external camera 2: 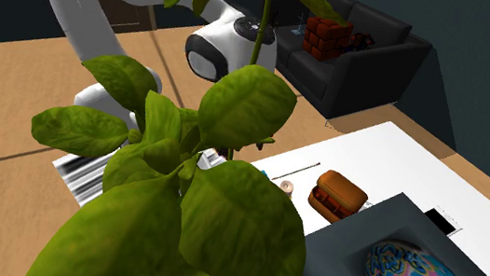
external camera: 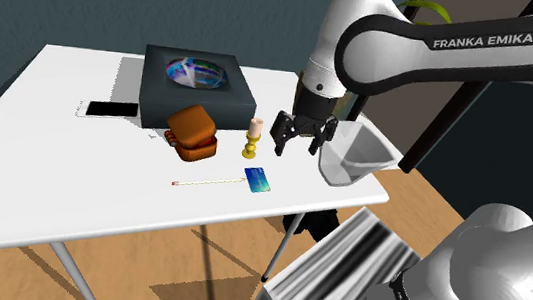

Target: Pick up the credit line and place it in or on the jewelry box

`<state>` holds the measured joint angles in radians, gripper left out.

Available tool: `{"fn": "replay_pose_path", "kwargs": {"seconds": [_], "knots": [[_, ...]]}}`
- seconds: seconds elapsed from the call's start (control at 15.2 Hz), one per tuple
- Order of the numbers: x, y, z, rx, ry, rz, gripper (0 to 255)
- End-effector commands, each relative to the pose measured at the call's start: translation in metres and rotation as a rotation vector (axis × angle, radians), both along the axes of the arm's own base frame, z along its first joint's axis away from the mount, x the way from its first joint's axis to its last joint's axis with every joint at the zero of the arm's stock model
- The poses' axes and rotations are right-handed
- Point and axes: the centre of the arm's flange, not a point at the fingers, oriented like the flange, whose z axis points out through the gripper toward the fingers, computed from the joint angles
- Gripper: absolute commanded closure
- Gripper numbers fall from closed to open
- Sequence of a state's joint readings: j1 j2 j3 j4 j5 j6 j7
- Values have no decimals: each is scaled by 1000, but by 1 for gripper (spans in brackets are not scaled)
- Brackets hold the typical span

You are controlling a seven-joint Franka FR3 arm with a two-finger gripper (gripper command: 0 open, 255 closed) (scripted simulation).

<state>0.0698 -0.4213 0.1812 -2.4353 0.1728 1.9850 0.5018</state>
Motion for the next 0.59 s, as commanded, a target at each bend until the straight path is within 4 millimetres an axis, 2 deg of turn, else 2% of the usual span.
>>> {"fn": "replay_pose_path", "kwargs": {"seconds": [0.0, 0.33, 0.53], "knots": [[8, 17, -21, 1, 22, -18, 0], [29, 52, -75, 2, 78, -60, 0], [29, 54, -88, 2, 79, -61, 0]]}}
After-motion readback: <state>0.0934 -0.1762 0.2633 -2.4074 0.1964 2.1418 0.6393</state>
